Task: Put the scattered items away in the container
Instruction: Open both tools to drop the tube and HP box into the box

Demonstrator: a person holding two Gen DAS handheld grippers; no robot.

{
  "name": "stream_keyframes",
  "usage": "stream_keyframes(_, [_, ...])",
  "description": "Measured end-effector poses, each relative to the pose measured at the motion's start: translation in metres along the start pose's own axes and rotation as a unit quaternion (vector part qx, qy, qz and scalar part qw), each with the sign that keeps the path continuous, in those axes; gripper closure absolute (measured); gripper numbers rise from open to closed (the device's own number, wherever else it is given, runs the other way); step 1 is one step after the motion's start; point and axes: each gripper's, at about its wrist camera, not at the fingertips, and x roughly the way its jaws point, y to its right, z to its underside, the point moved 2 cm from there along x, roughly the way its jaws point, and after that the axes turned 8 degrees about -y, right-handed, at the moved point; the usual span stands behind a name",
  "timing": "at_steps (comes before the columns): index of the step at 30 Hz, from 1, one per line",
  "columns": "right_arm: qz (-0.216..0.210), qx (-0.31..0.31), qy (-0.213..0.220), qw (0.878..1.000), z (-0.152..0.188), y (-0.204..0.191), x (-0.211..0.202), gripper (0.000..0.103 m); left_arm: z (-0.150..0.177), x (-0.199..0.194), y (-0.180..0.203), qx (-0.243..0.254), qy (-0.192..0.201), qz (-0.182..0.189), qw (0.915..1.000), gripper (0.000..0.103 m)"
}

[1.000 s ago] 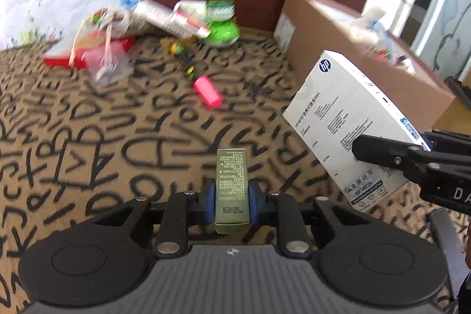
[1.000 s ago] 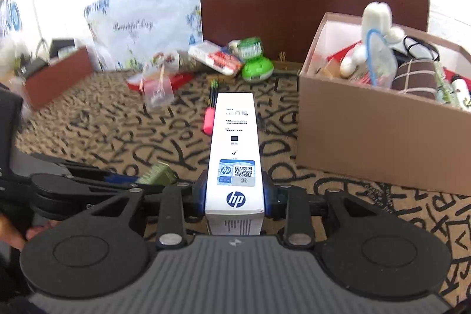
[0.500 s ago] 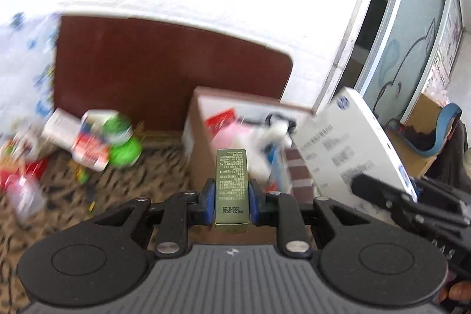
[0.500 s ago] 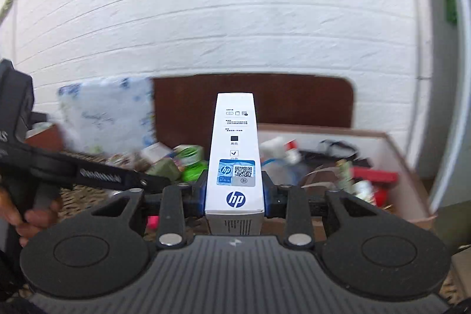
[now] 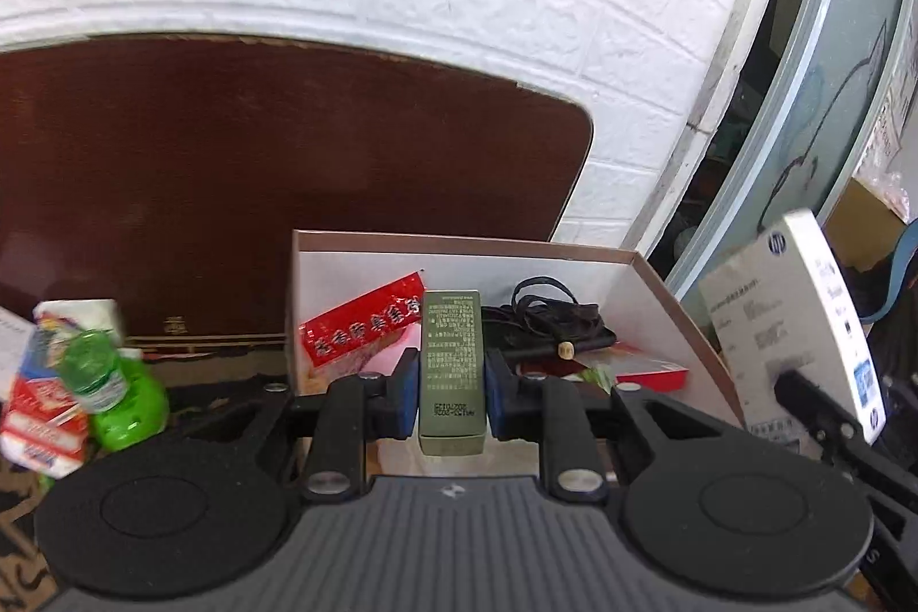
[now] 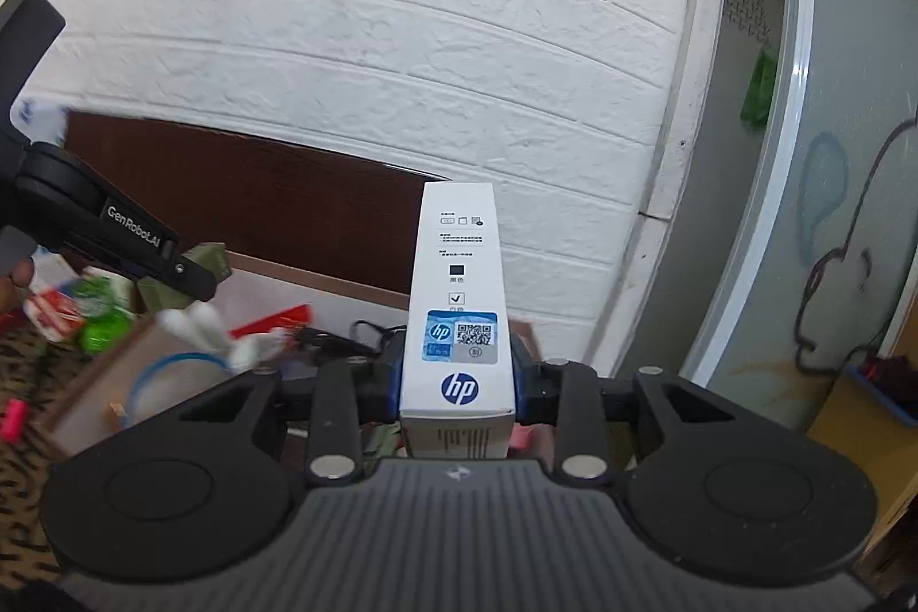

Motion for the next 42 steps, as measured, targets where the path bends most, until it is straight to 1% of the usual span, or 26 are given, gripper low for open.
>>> stream_keyframes(5, [0.041,-0.062,-0.002,0.997,-0.01,-0.012,0.044,0.071,-0.003,0.032,-0.008,0.004,-0.017,-0.017,0.9997,0.08])
stream_keyframes(6, [0.039,-0.073,-0.008,0.997,-0.01,-0.016,0.055,0.07,-0.003,0.036,-0.011,0.003,-0.018,-0.015,0.9997,0.08])
stream_keyframes(7, [0.029,-0.084,-0.018,0.996,-0.011,-0.021,0.065,0.07,-0.001,0.036,-0.014,0.003,-0.013,-0.01,0.9999,0.076])
stream_keyframes(8, [0.014,-0.096,-0.031,0.995,-0.01,-0.027,0.075,0.067,0.0,0.034,-0.016,0.003,-0.007,0.002,1.0,0.056])
stream_keyframes(9, [0.001,-0.107,-0.035,0.994,-0.006,-0.034,0.078,0.056,0.001,0.032,-0.018,0.001,-0.001,0.015,0.9999,0.028])
stream_keyframes(10, [-0.011,-0.115,-0.036,0.993,-0.005,-0.039,0.077,0.051,0.003,0.028,-0.02,0.0,0.008,0.021,0.9997,0.02])
stream_keyframes(11, [-0.022,-0.116,-0.032,0.992,-0.004,-0.043,0.074,0.046,0.004,0.024,-0.021,0.001,0.02,0.024,0.9995,0.017])
stream_keyframes(12, [-0.033,-0.112,-0.031,0.993,-0.005,-0.044,0.07,0.042,0.005,0.02,-0.021,0.005,0.029,0.025,0.9993,0.017])
stream_keyframes(13, [-0.044,-0.103,-0.032,0.993,-0.004,-0.046,0.068,0.039,0.006,0.018,-0.022,0.005,0.029,0.027,0.9992,0.017])
stream_keyframes(15, [-0.057,-0.084,-0.032,0.994,-0.003,-0.045,0.058,0.023,0.007,0.013,-0.024,-0.005,0.026,0.03,0.9992,0.016])
stream_keyframes(17, [-0.064,-0.071,-0.029,0.995,-0.001,-0.044,0.049,0.018,0.011,0.007,-0.025,-0.01,0.027,0.034,0.999,0.013])
stream_keyframes(20, [-0.066,-0.06,-0.027,0.996,0.001,-0.041,0.035,0.013,0.018,-0.002,-0.023,-0.01,0.028,0.037,0.9989,0.013])
stream_keyframes(23, [-0.058,-0.055,-0.031,0.996,0.004,-0.038,0.024,0.013,0.025,-0.007,-0.016,0.005,0.027,0.031,0.9991,0.012])
stream_keyframes(25, [-0.053,-0.05,-0.029,0.997,0.007,-0.038,0.014,0.014,0.03,-0.012,-0.012,0.015,0.031,0.028,0.999,0.012])
stream_keyframes(26, [-0.049,-0.044,-0.027,0.998,0.007,-0.036,0.012,0.02,0.033,-0.016,-0.011,0.018,0.033,0.028,0.9989,0.011])
stream_keyframes(27, [-0.046,-0.036,-0.025,0.998,0.008,-0.034,0.009,0.033,0.035,-0.019,-0.011,0.021,0.035,0.028,0.9988,0.01])
stream_keyframes(29, [-0.045,-0.027,-0.033,0.998,0.008,-0.03,0.007,0.046,0.039,-0.024,-0.01,0.024,0.036,0.023,0.9988,0.01])
stream_keyframes(30, [-0.048,-0.027,-0.042,0.998,0.009,-0.028,0.01,0.052,0.04,-0.027,-0.01,0.024,0.035,0.02,0.9989,0.01])
stream_keyframes(32, [-0.055,-0.022,-0.065,0.996,0.011,-0.027,0.022,0.056,0.042,-0.031,-0.011,0.022,0.036,0.018,0.999,0.01])
stream_keyframes(35, [-0.055,-0.014,-0.08,0.995,0.009,-0.028,0.051,0.056,0.044,-0.036,-0.012,0.017,0.035,0.012,0.9992,0.01])
stream_keyframes(37, [-0.067,-0.014,-0.076,0.995,0.006,-0.031,0.067,0.055,0.045,-0.039,-0.013,0.018,0.035,0.009,0.9992,0.01])
stream_keyframes(38, [-0.084,-0.012,-0.078,0.993,0.004,-0.033,0.073,0.052,0.046,-0.041,-0.014,0.019,0.035,0.007,0.9992,0.01])
stream_keyframes(39, [-0.1,-0.01,-0.083,0.991,0.002,-0.035,0.077,0.046,0.047,-0.043,-0.015,0.02,0.036,0.004,0.9992,0.009])
stream_keyframes(40, [-0.105,-0.006,-0.082,0.991,0.002,-0.036,0.077,0.044,0.048,-0.045,-0.016,0.02,0.036,0.002,0.9991,0.009])
stream_keyframes(42, [-0.087,-0.002,-0.071,0.994,0.003,-0.037,0.067,0.034,0.05,-0.047,-0.017,0.019,0.036,-0.005,0.9991,0.009])
